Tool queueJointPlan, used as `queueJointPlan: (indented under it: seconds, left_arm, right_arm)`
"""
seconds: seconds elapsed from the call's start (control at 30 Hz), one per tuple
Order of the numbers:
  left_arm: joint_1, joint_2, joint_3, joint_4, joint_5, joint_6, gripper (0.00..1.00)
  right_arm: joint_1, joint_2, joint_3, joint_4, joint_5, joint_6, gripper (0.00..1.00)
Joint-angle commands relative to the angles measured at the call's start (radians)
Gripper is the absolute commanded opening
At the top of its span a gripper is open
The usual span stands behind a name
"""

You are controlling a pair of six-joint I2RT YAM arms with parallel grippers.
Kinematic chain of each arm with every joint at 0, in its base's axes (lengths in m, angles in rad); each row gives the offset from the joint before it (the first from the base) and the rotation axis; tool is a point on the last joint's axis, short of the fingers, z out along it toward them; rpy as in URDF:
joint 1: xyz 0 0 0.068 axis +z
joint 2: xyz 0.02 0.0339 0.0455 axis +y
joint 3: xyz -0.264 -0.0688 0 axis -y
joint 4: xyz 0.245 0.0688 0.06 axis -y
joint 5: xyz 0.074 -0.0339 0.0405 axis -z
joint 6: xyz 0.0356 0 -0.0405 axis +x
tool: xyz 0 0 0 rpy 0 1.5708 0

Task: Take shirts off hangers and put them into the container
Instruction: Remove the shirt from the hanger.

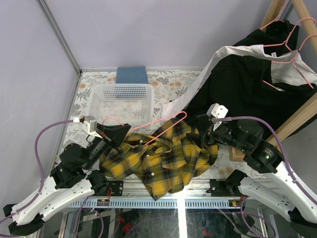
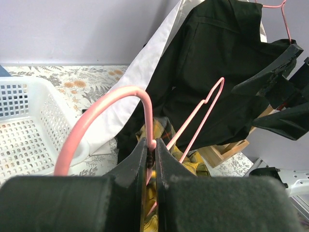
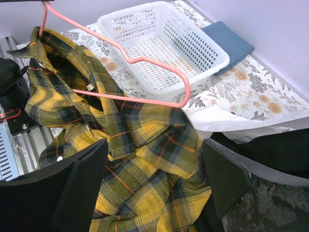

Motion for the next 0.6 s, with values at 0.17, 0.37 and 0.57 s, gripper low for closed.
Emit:
queueJointPlan:
  seconds: [0.17, 0.37, 0.57]
  left_arm:
    - [0.003, 0.14, 0.112, -0.032, 0.177, 0.076, 0.0]
    - [0.004, 0.245, 0.138, -0.053, 0.318, 0.084, 0.0]
    - [0.003, 0.314, 0.146, -0.01, 0.377, 0.08, 0.0]
  right_arm:
    - [-0.007, 0.057, 0.154, -0.08, -0.074, -0.153, 0.86]
    - [-0.007, 0.226, 0.31, -0.208, -0.224, -0.178, 0.87]
    - [0.0, 0.463, 0.345, -0.346, -0.581, -0.131, 0.86]
